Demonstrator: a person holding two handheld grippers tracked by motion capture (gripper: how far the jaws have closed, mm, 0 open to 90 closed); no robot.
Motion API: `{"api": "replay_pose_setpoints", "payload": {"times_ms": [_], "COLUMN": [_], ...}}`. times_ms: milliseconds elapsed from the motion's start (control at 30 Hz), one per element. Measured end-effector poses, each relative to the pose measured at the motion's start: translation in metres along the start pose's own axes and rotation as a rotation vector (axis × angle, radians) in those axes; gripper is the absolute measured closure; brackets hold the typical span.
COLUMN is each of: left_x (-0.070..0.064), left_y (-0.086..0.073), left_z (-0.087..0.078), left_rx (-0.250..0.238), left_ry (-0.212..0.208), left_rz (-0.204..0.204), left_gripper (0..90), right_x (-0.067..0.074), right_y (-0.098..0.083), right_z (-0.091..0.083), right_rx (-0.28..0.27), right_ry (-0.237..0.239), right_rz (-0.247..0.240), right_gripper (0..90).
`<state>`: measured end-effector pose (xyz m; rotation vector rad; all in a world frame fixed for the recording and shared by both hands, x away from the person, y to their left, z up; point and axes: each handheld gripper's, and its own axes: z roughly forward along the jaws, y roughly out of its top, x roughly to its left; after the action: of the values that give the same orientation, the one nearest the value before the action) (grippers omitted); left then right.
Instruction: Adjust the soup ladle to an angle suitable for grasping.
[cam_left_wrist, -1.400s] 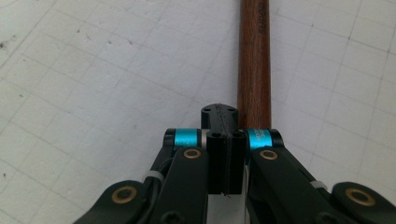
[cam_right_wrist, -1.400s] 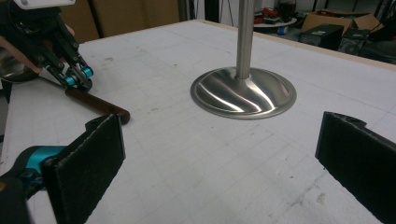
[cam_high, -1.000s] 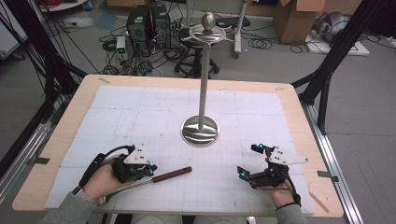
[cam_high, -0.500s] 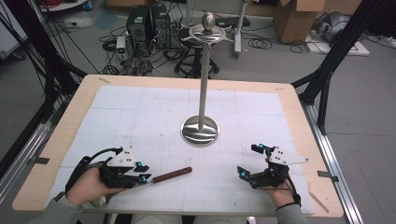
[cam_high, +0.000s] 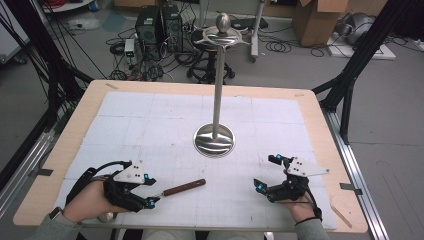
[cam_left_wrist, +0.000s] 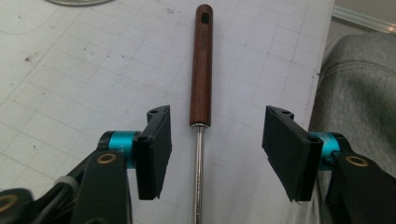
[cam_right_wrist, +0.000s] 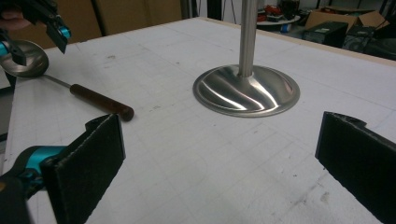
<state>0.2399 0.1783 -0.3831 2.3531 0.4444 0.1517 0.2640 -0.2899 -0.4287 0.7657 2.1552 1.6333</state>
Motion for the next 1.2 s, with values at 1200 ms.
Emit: {"api": "replay_pose_setpoints", "payload": {"times_ms": [1200], "left_x": [0.006], "left_y": [-0.007], "left_z": [0.009], "left_rx": [0.347], "left_ry": [0.005], "left_rz": [0.056], "left_gripper": [41.5], "right_x": [-0.008], "right_y": [0.000], "right_z": [0.007], "right_rx": [-0.004], "right_ry": [0.011], "right_rz": [0.023], "right_gripper": [0.3]}}
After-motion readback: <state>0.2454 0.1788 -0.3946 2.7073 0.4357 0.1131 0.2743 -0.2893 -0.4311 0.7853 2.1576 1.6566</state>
